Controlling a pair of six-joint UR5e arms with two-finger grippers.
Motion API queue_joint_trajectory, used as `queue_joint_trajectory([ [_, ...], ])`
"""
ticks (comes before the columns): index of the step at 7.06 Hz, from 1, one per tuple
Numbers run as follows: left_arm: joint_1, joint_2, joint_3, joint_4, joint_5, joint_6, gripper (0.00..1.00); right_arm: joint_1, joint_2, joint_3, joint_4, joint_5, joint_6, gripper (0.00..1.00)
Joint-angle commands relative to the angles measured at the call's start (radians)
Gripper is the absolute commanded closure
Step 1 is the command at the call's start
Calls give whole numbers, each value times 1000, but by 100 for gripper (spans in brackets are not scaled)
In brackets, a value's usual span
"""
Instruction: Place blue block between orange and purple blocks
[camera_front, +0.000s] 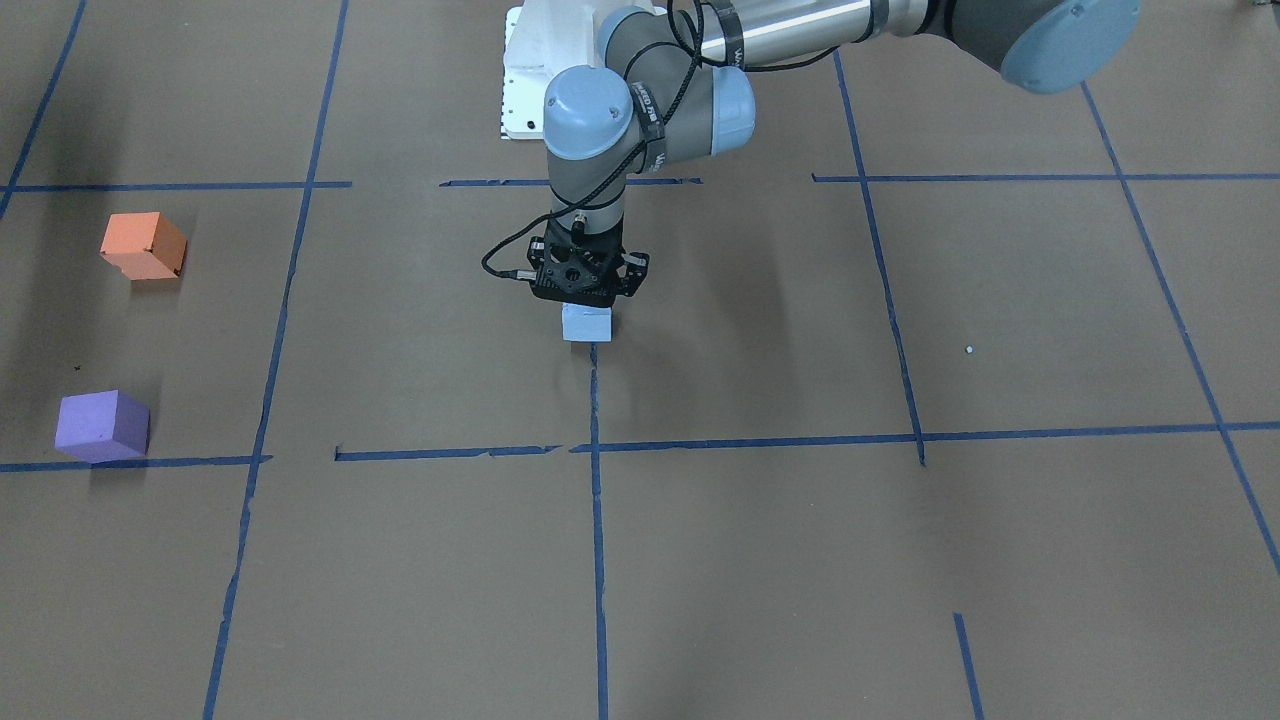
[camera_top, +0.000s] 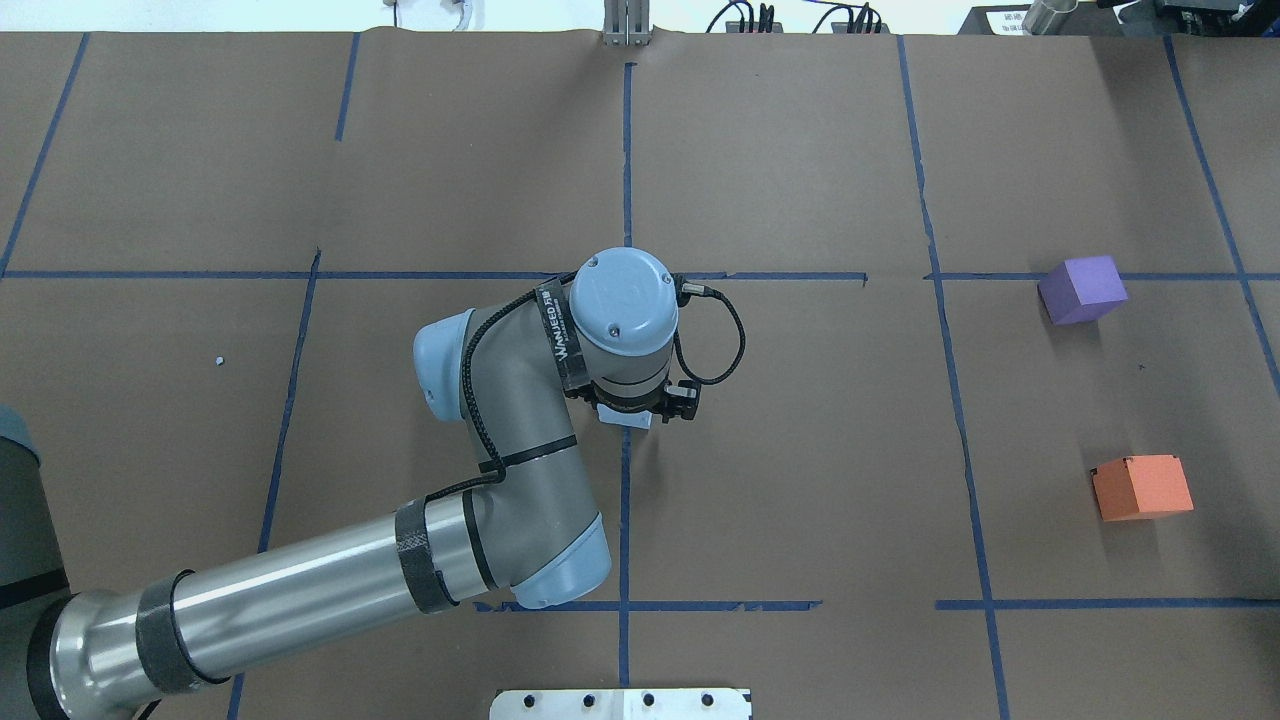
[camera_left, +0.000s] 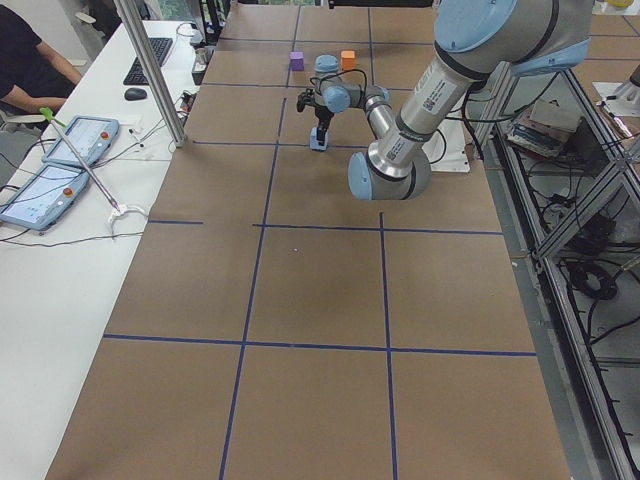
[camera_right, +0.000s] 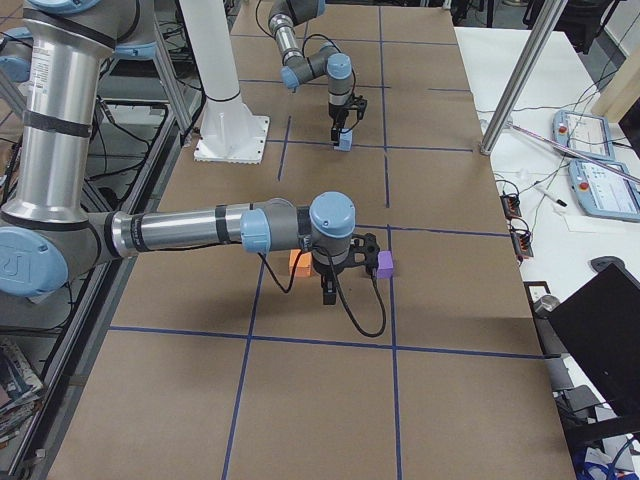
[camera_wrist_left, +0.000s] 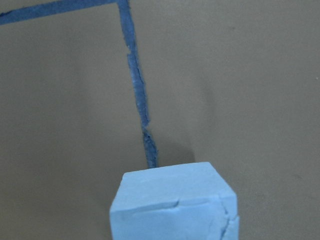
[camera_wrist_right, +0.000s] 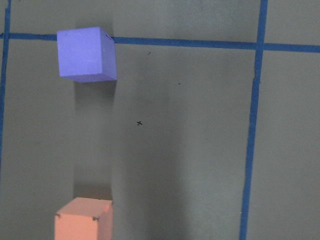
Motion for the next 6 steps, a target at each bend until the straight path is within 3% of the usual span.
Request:
queue_joint_trajectory([
  [1,-10,5,-39,-27,0,-11,0,-177,46,0,293,-1,458,0],
  [2,-45,15,-112,-20,0,-15,0,-256,104,3,378,-38,669,0],
  [4,-122,197,-433,3,-3,-52,0,-440,273,8,402,-140,1004,0],
  [6,-199,377,-684,5,-27,-46,0,-688,469,2,385,-355,1292,0],
])
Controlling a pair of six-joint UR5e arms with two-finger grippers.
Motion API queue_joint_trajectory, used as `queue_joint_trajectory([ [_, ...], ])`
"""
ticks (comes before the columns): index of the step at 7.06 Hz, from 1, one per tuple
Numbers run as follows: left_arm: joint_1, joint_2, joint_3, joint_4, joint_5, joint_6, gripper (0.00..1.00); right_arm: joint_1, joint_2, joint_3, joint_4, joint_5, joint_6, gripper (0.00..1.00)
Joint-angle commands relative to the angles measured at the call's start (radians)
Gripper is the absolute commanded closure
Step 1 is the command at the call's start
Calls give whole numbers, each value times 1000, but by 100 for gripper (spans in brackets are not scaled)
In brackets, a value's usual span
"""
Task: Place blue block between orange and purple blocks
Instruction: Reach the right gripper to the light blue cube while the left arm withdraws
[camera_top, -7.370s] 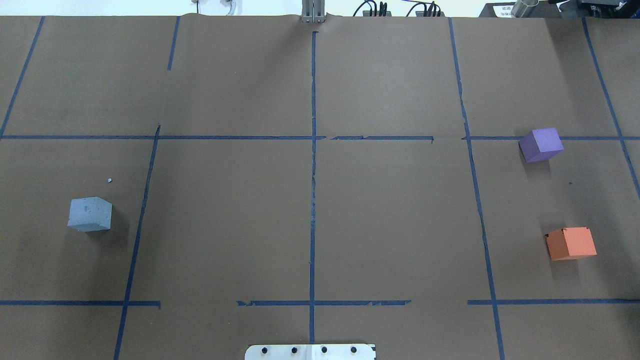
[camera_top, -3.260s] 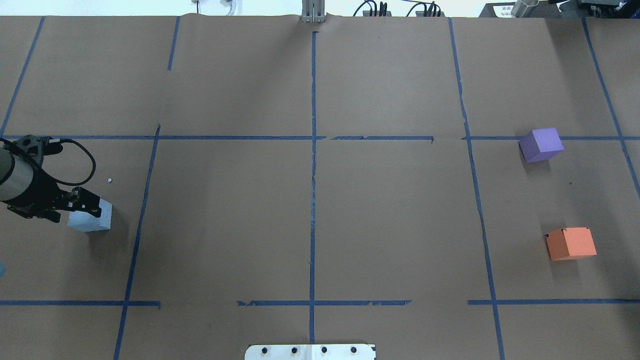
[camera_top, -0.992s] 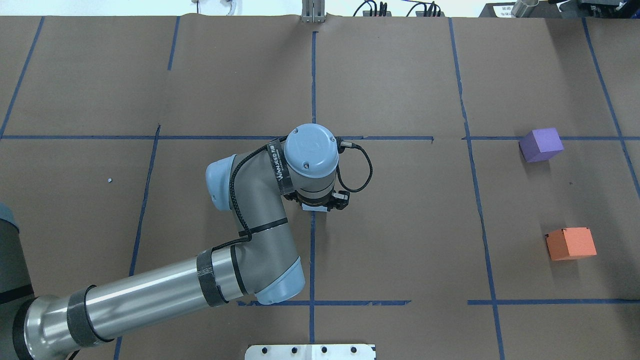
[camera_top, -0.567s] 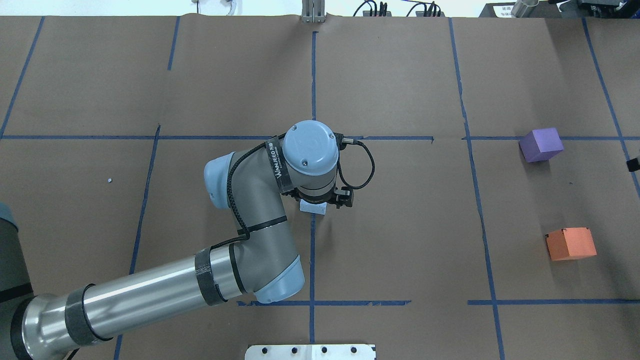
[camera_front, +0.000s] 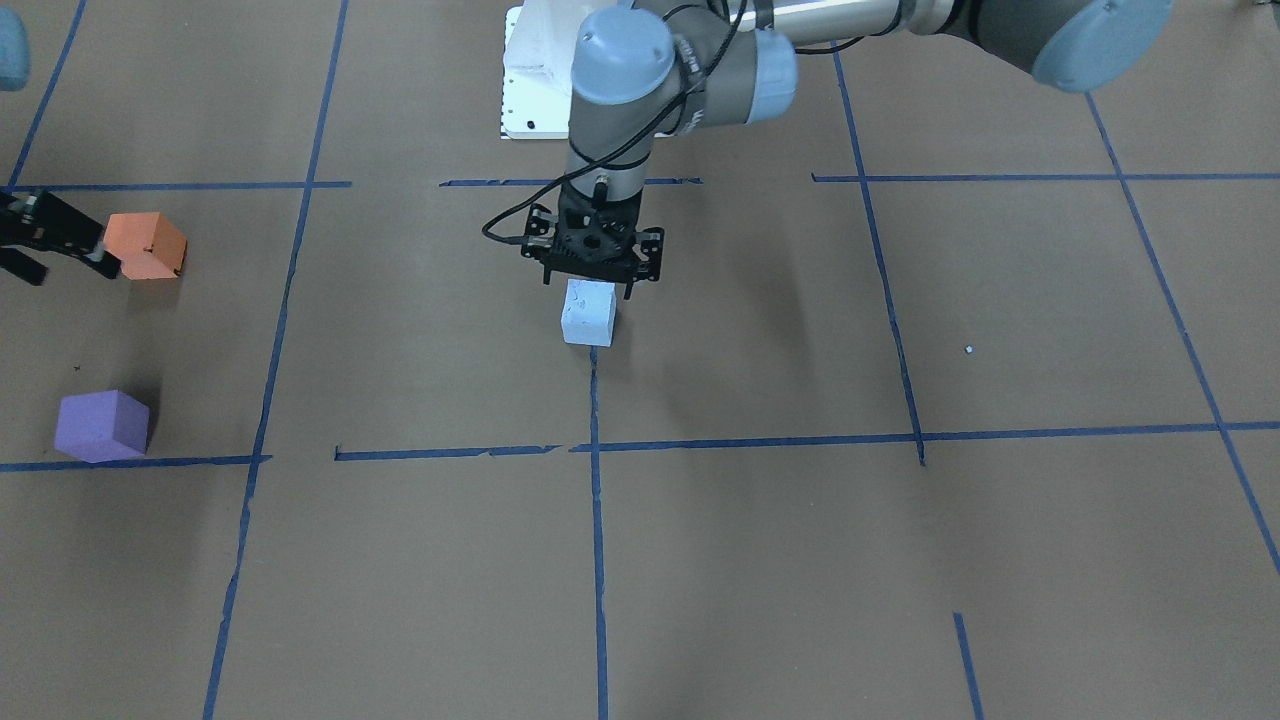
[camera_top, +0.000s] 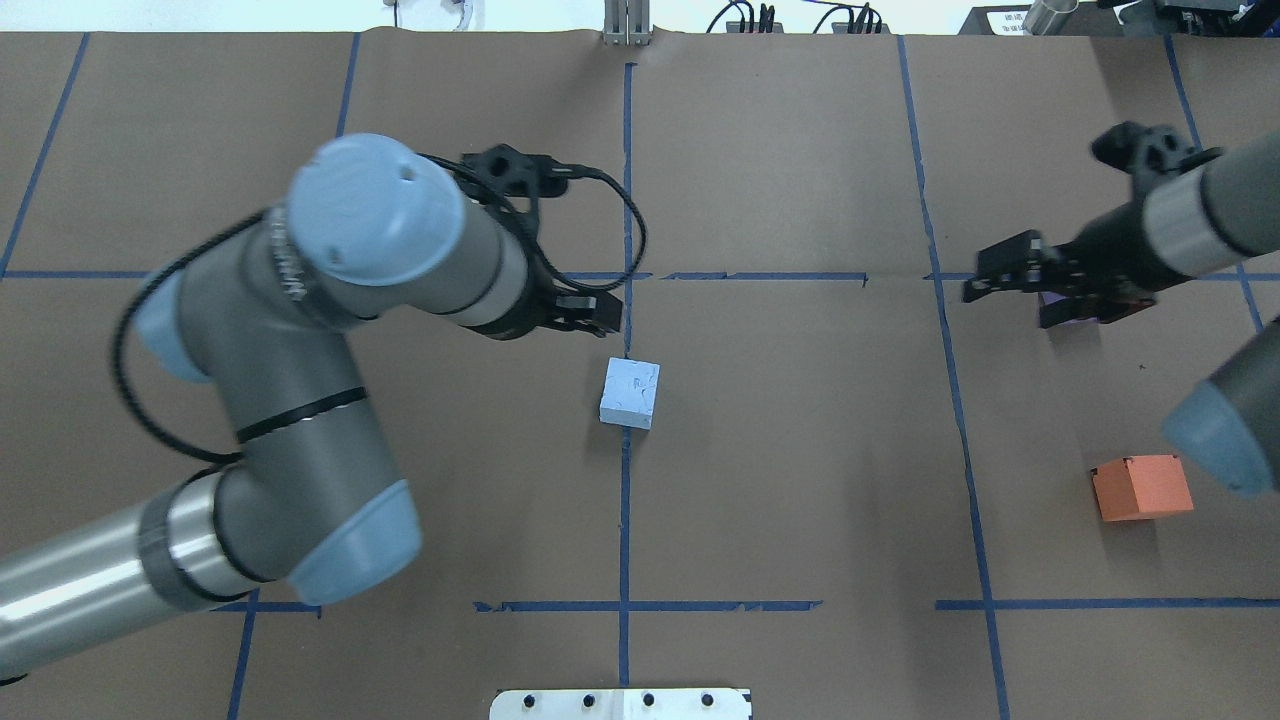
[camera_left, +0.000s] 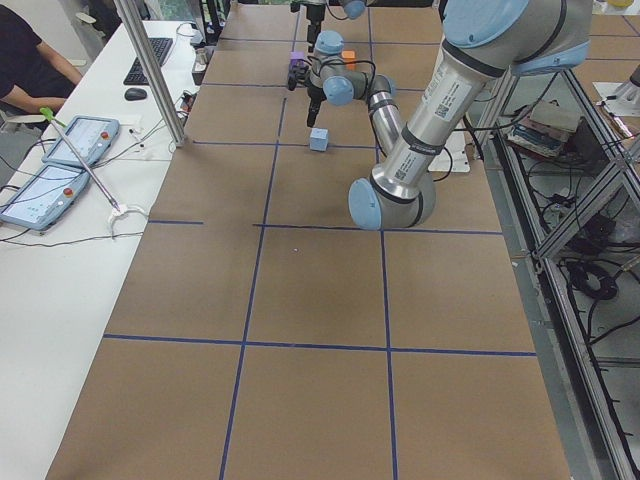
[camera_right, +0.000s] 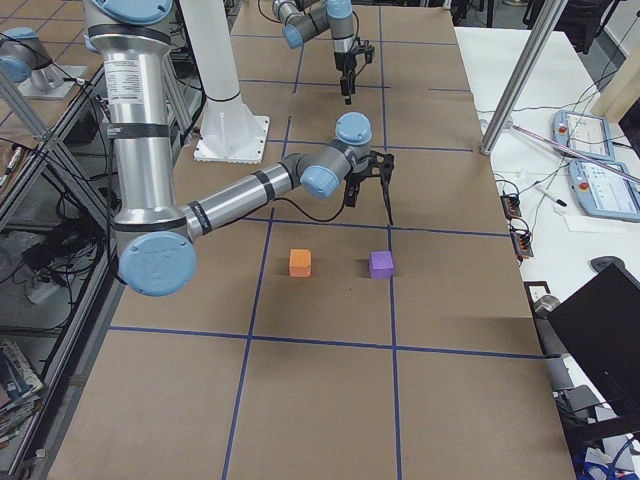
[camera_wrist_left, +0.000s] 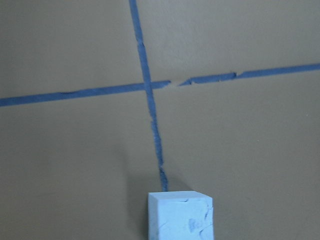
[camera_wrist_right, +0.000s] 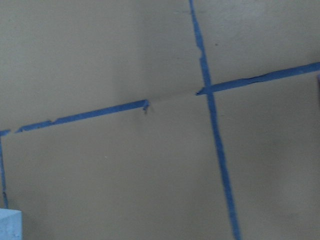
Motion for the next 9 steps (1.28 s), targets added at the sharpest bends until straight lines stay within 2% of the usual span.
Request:
queue_joint_trajectory([
  [1,-110,197,-220,1,-91,3,0,-291,253,-51,-58,-270,282,0],
  [2,-158,243,-239,-1,-157,5,0,-356,409,-152,-153,-379,330,0],
  [3,-170,269,-251,-1,-164,5,0,-372,511,-261,-189,-394,364,0],
  [4,-181,309,-277,-1,-164,5,0,-381,564,-355,-191,-395,375,0],
  [5,-189,346,-311,-1,-164,5,0,-384,578,-383,-191,-395,377,0],
  [9,-187,354,-317,-1,-162,5,0,-429,630,-444,-215,-423,366,0],
])
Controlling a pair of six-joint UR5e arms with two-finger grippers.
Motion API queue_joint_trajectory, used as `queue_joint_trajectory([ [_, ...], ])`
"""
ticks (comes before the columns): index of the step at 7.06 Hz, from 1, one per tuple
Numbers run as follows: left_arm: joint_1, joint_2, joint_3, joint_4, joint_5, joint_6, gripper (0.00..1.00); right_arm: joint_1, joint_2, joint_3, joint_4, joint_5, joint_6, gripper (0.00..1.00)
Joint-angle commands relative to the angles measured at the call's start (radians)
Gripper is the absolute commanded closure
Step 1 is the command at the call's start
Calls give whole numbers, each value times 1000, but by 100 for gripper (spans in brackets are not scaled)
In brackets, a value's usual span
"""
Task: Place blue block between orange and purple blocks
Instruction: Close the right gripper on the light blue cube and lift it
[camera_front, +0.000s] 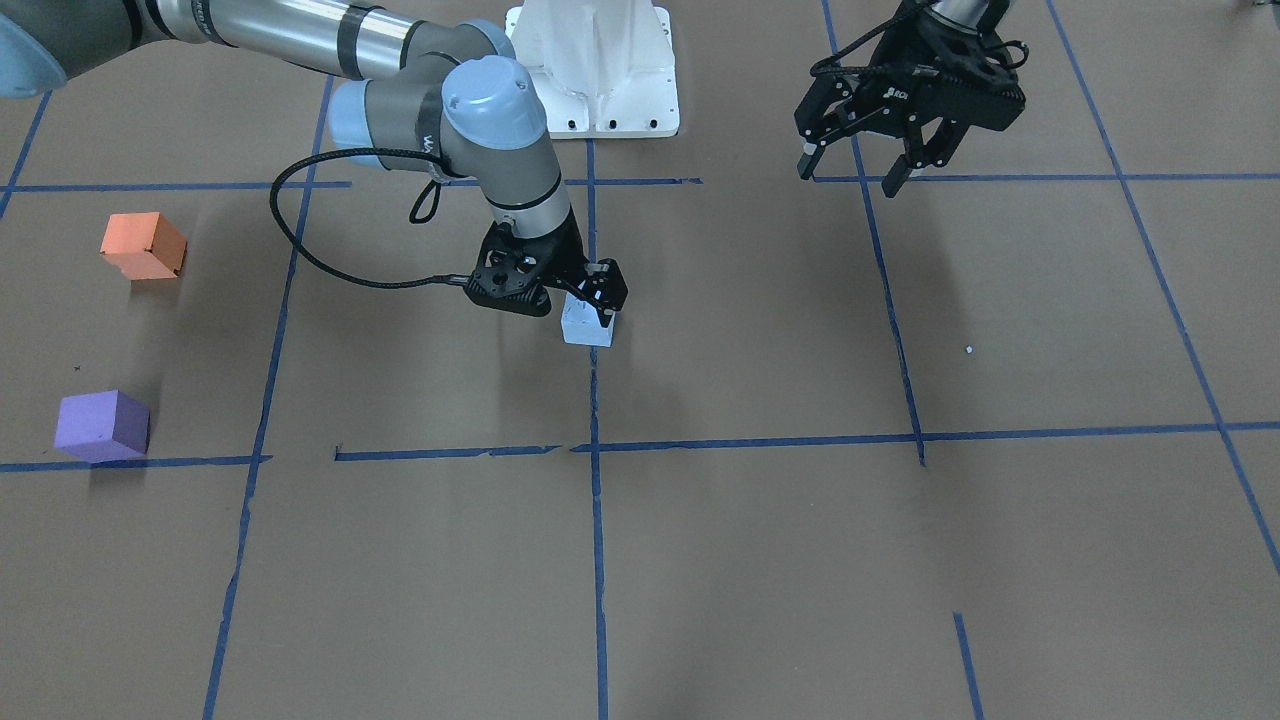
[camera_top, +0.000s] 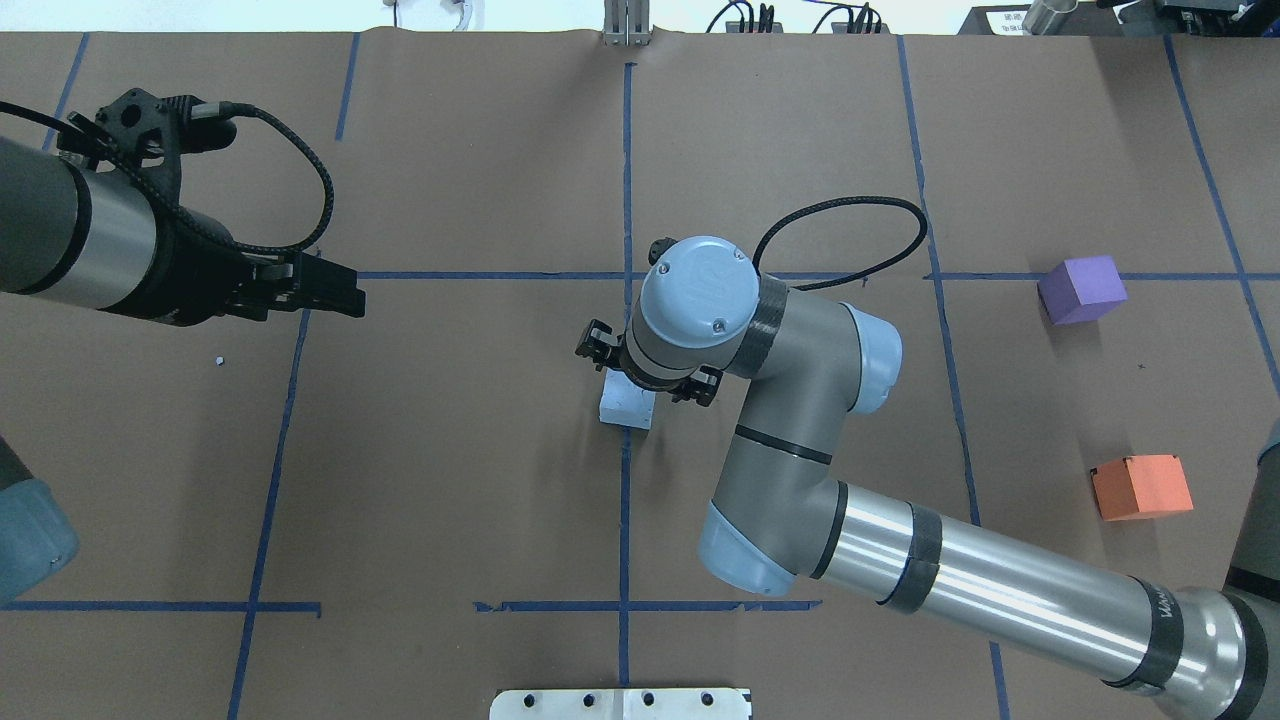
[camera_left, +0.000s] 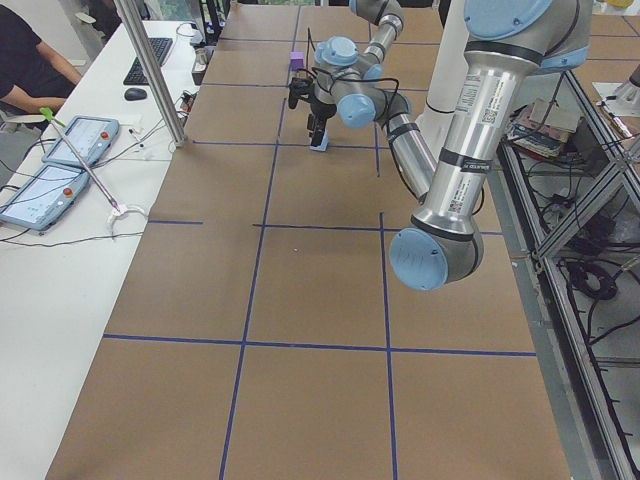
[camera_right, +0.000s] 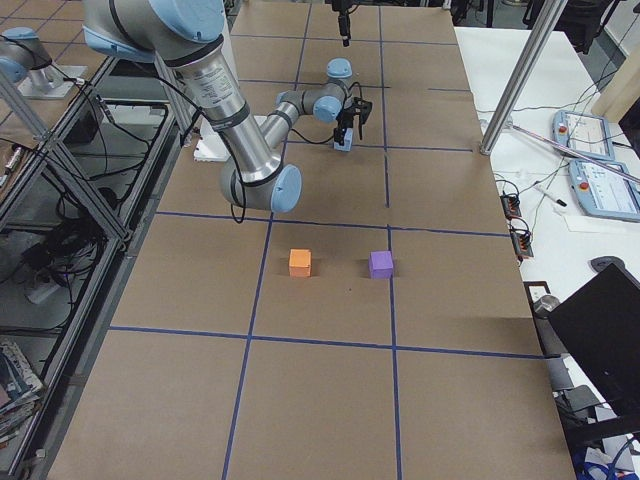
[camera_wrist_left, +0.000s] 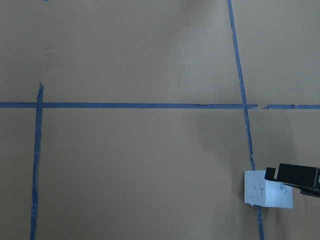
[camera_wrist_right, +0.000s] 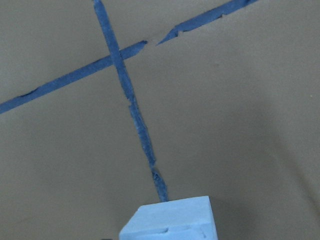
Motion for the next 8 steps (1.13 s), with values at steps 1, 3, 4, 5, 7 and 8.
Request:
queue_joint_trajectory([
  [1,0,2,1,0,0,0,0,-8,60,-72,-1,-8,-6,0],
  [3,0,2,1,0,2,0,0,-20,53,-82,-3,-19,-9,6],
  [4,0,2,1,0,2,0,0,-23,55,-85,-3,-35,-7,21],
  [5,0,2,1,0,2,0,0,-23,52,-85,-6,-42,-9,56],
  [7,0,2,2,0,5,0,0,32,-55,19,-3,-33,-13,97],
  [8,0,2,4,0,5,0,0,75,-217,194,-1,-10,-77,97],
])
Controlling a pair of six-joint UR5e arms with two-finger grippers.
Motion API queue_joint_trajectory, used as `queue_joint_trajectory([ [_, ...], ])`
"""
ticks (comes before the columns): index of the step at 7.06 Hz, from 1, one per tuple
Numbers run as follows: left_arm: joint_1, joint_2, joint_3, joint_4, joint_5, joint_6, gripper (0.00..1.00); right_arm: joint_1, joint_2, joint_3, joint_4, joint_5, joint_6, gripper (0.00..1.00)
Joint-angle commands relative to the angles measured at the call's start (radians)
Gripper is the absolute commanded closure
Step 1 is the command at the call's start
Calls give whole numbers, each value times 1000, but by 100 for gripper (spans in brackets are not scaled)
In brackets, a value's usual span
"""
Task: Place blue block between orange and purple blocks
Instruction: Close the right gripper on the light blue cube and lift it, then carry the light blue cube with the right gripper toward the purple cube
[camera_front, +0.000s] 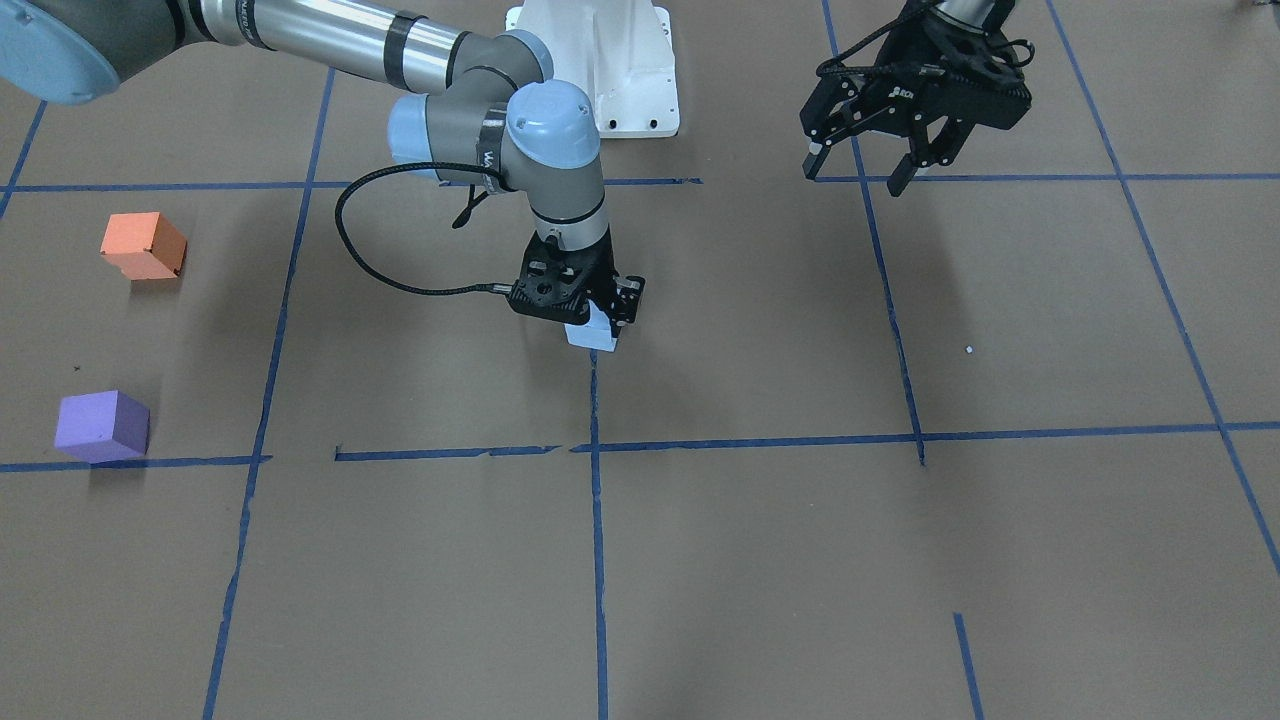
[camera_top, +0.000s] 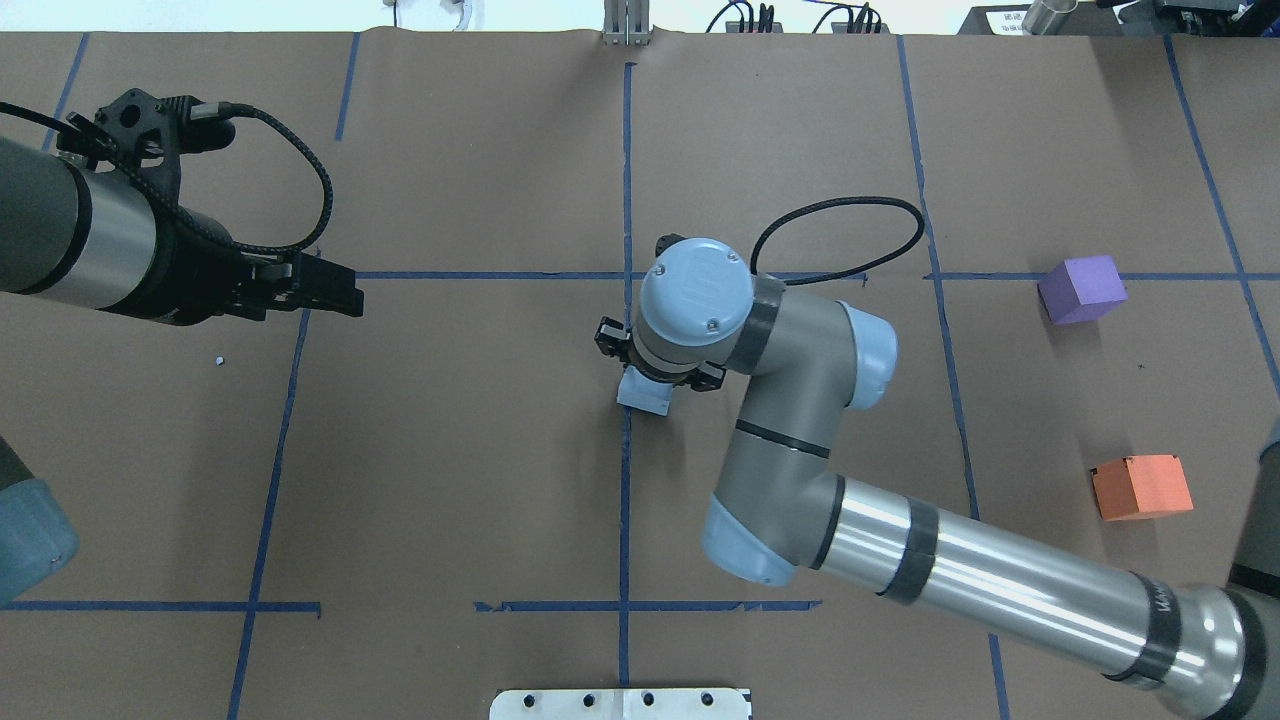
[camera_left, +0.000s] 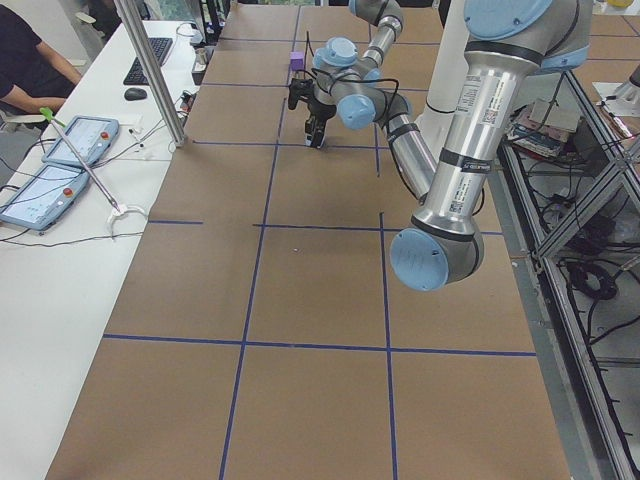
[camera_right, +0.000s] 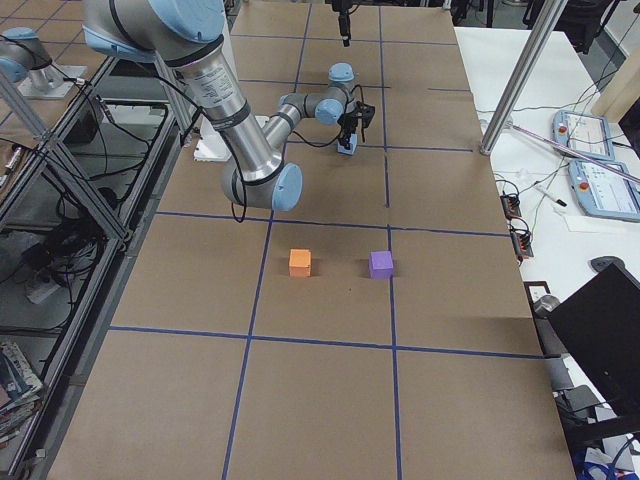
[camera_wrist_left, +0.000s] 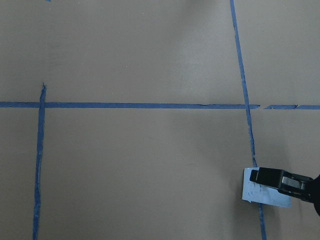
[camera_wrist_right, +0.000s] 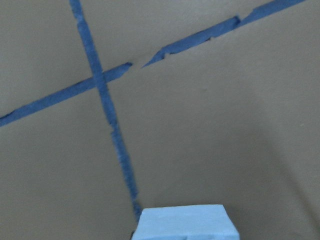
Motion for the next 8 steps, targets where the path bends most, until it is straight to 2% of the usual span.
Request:
queue_joint_trajectory([
  [1,0,-2,2,0,3,0,0,116,-306,302,1,98,-199,97],
  [2,0,-2,3,0,3,2,0,205,-443,376,8,187,-293,97],
  [3,0,-2,5,0,4,2,0,305,-578,429,13,251,-474,96],
  [4,1,-2,6,0,4,0,0,397,-669,435,13,293,-654,96],
  [6,5,-3,8,0,4,-2,0,521,-804,434,13,364,-880,94],
  [8,5,-5,9,0,4,-3,0,530,-837,408,13,365,-901,93],
])
